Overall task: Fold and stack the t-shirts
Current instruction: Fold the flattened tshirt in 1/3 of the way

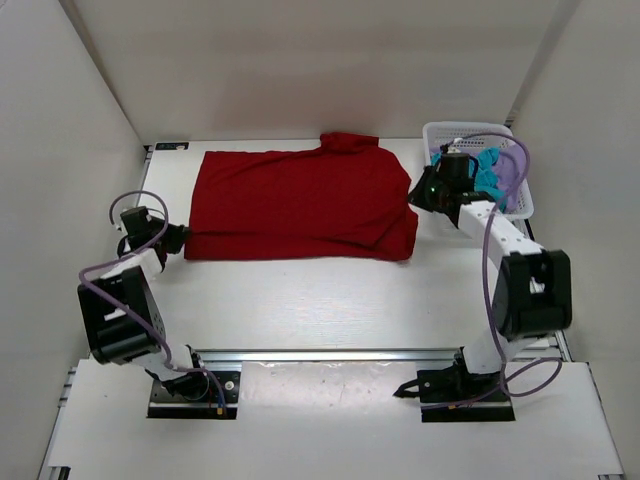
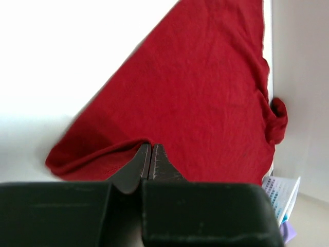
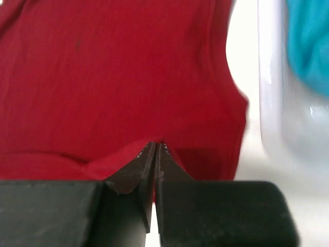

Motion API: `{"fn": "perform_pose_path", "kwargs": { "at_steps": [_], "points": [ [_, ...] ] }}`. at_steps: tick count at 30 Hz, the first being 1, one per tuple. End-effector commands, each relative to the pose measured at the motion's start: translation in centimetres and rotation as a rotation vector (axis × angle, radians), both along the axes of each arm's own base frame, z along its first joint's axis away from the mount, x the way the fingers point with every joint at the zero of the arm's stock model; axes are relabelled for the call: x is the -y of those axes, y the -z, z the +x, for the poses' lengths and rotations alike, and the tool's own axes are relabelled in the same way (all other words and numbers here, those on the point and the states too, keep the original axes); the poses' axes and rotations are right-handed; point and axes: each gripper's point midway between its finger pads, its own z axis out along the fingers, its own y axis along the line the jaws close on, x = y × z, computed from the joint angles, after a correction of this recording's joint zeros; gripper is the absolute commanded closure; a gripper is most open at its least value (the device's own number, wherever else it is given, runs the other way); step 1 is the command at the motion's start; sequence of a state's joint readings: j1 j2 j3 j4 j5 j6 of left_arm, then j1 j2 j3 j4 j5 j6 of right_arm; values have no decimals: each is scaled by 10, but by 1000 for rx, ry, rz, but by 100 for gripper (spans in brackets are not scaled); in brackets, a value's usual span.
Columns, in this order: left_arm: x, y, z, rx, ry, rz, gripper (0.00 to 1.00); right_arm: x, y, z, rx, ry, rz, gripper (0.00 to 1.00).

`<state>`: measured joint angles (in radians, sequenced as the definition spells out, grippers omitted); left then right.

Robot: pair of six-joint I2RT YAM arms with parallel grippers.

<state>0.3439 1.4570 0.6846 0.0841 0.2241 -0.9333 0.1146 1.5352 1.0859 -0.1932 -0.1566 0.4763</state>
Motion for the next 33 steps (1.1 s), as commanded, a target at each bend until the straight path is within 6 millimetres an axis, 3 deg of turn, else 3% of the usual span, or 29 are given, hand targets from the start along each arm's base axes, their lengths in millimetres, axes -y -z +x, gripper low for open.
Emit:
{"fn": "perform_pose_path", "kwargs": {
  "at_steps": [1, 7, 14, 16, 19, 22, 23, 24, 26, 27, 28, 29, 30, 33],
  "points": [
    [-8, -16, 26, 54, -15, -10, 100, -3, -16, 49, 79, -15, -7, 100],
    [-11, -7, 52, 45, -9, -36, 100, -3, -15, 101, 79, -23, -34, 100],
    [-16, -6, 68, 83, -7, -50, 95, -5, 2, 144, 33, -24, -78, 100],
    [-16, 1, 67, 69, -7, -63, 87, -5, 4, 151, 32, -19, -76, 100],
    [-14, -9, 69, 98, 22, -66, 68, -10, -3, 151, 49, -37, -57, 86],
    [-12, -15, 56, 96, 35, -43, 56, -4, -18, 138, 66, -27, -94, 69],
    [-14, -25, 51, 116, 34, -15, 55, -2, -25, 127, 74, -16, -101, 67],
    [-18, -21, 44, 96, 22, 7, 53, -3, -25, 119, 74, -13, -106, 64],
    [-14, -26, 26, 85, 14, 65, 51, 5, -25, 85, 94, 13, -85, 62],
    [-11, -21, 19, 62, 19, 82, 54, 0, -25, 79, 124, 8, -63, 74],
    [-7, -19, 8, 53, 19, 79, 57, 3, -15, 57, 106, 19, -36, 90],
    [-3, -9, -2, 34, 17, 75, 58, 2, -6, 40, 101, 13, -15, 96],
    [5, 2, -13, 14, 33, 55, 58, 3, 9, 24, 82, 15, -5, 100],
    [10, 20, -26, -34, 43, 23, 56, 2, 40, -2, 47, 16, -2, 98]
  ]
}}
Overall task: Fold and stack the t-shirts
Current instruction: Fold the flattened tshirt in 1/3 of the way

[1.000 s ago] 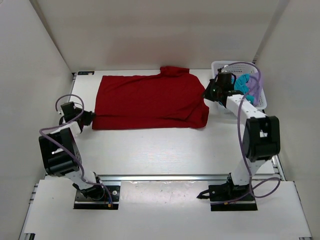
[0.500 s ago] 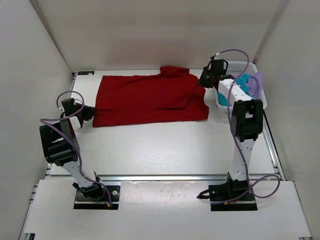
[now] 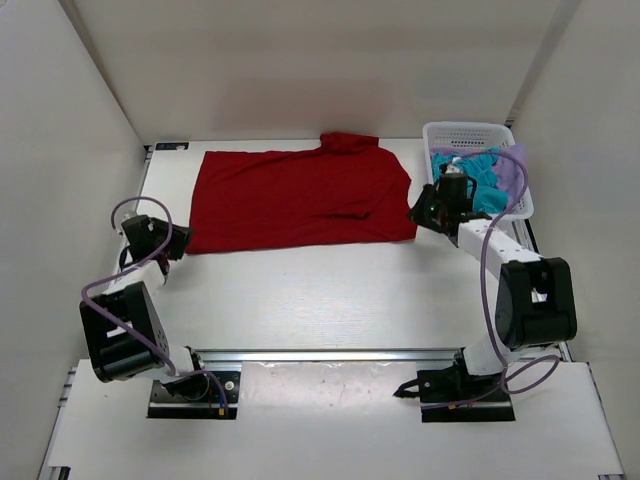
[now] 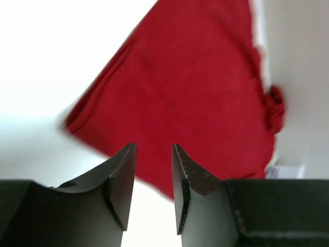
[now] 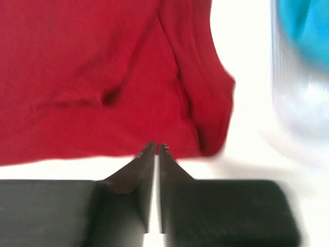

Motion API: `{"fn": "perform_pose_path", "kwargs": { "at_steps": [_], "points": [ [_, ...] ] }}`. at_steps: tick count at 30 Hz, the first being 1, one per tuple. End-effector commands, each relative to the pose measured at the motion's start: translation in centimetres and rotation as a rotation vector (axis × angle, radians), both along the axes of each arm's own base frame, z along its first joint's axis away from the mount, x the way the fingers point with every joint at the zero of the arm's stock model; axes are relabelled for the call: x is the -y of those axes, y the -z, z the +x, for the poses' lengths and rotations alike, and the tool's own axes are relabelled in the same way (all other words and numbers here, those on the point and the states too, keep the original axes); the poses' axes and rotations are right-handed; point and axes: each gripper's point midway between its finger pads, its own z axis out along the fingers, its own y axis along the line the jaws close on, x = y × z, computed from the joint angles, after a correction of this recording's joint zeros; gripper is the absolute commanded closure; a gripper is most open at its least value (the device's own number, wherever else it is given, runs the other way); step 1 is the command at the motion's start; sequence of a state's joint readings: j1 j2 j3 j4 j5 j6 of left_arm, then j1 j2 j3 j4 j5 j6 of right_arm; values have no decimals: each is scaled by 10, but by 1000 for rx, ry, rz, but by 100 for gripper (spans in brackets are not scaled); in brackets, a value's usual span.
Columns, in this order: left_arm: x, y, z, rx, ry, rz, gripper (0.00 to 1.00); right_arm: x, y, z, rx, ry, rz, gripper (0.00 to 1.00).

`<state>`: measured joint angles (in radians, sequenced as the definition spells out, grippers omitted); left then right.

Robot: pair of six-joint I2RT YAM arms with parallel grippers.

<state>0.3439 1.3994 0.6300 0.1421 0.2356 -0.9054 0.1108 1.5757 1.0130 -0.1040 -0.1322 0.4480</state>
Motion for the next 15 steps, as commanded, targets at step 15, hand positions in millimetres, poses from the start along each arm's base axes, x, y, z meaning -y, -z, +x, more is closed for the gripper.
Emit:
{"fn": "perform_pose_path", "kwargs": {
  "at_steps": [15],
  "points": [
    [23, 81, -12, -195, 23, -122, 69, 7, 77, -2, -51, 66, 28, 66]
  ]
}}
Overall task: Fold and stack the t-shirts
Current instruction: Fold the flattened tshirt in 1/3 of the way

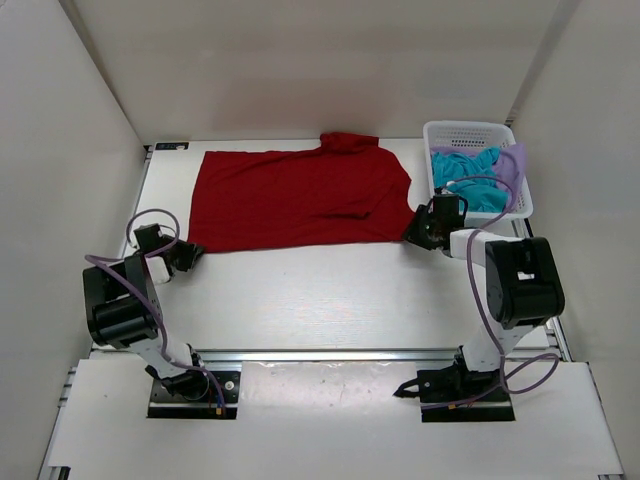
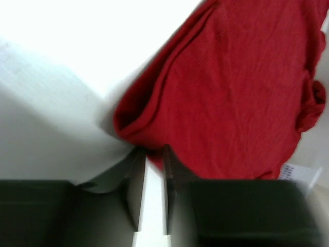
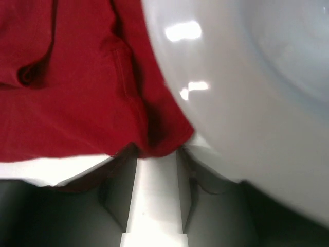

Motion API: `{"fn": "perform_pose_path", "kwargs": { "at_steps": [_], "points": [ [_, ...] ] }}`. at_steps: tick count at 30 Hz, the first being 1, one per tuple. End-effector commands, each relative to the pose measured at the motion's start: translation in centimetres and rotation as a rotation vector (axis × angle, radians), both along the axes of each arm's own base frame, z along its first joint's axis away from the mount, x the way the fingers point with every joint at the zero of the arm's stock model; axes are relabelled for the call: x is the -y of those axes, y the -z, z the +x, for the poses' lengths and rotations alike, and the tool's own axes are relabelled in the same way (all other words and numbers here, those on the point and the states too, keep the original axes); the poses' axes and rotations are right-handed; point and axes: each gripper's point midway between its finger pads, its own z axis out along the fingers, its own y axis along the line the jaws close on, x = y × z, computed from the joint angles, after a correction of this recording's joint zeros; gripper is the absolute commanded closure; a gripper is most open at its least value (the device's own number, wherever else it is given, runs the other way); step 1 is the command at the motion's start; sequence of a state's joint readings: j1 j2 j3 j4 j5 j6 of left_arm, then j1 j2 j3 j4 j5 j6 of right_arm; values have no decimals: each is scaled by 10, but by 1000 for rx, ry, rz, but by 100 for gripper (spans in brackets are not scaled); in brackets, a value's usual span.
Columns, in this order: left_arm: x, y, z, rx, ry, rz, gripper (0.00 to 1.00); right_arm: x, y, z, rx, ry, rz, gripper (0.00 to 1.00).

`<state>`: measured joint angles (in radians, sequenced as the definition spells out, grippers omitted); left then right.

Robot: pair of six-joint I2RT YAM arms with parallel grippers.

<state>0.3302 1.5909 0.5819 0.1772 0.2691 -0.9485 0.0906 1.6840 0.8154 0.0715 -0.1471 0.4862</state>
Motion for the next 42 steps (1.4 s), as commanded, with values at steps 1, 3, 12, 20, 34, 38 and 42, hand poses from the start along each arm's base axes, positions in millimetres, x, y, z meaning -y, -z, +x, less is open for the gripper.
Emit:
{"fn": "perform_pose_path", "kwargs": {
  "at_steps": [1, 3, 12, 20, 34, 38, 42],
  "points": [
    [3, 4, 10, 1, 2, 1, 77, -1, -10, 31, 85, 38, -6, 77],
    [4, 6, 18, 0, 9, 2, 86, -2, -12, 32, 91, 56, 12, 92],
    [-6, -2, 9, -12, -9, 51, 100, 6, -21, -24, 83, 88, 11, 100],
    [-12, -1, -58, -96, 7, 68, 100, 15, 1, -120, -40, 100, 80, 100],
    [1, -29, -118, -200, 100, 248, 89, -1, -15, -190, 4, 93, 209, 93],
    [0, -47, -98, -154, 112, 217, 61, 7, -42, -174, 51, 48, 142, 63],
    [10, -62, -79, -42, 166, 237, 56, -1, -62, -155, 93, -13, 87, 66]
  ]
}}
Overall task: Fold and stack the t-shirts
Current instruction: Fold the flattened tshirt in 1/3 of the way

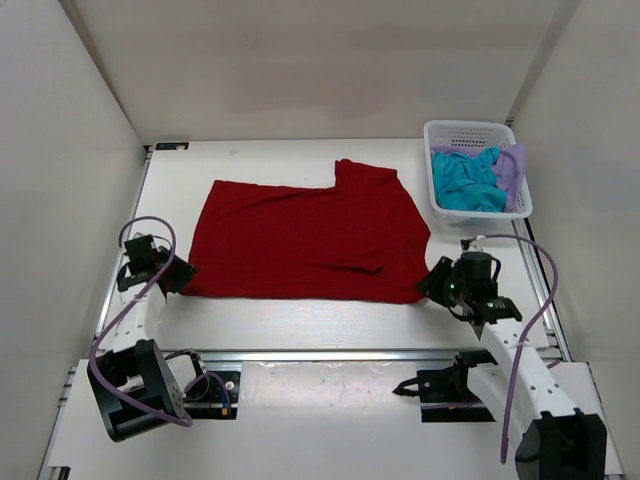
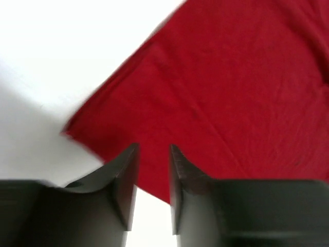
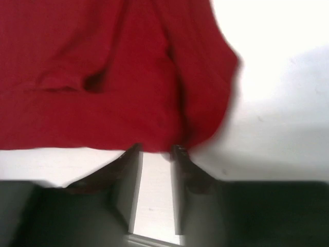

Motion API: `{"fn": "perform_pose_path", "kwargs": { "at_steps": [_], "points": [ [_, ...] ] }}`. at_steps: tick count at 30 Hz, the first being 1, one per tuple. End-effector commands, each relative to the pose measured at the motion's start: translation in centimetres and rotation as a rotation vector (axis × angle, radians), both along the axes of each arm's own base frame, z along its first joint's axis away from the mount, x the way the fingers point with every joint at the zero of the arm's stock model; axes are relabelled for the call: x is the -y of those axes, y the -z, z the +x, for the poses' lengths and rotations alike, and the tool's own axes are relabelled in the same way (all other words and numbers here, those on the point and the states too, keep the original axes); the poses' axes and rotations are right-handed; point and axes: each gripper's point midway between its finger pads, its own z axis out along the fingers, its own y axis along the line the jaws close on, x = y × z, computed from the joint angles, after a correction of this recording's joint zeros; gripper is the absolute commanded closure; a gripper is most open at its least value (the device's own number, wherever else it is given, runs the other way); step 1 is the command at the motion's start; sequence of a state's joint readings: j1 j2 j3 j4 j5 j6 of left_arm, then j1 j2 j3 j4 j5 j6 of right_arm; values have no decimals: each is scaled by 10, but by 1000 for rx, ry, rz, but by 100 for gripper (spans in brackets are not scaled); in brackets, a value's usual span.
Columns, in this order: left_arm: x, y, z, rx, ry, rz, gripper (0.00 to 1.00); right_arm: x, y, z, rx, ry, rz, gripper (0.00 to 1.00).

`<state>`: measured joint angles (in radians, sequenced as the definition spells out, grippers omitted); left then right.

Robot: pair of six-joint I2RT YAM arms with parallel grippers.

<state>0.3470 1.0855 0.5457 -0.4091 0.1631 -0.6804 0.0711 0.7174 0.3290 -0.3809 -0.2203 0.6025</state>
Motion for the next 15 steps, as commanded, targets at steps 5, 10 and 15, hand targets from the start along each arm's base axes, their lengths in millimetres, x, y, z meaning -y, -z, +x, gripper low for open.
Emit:
{"fn": "perform_pose_path", "kwargs": {
  "at_steps": [5, 10, 15],
  "points": [
    [75, -53, 47, 256, 295, 114, 74, -67, -35, 41, 120, -283, -54, 100],
    [181, -52, 35, 314, 584, 92, 79, -97, -29, 65, 158, -330, -41, 69],
    [242, -22, 14, 291, 767, 34, 80, -112, -22, 84, 161, -349, -20, 53]
  ]
}}
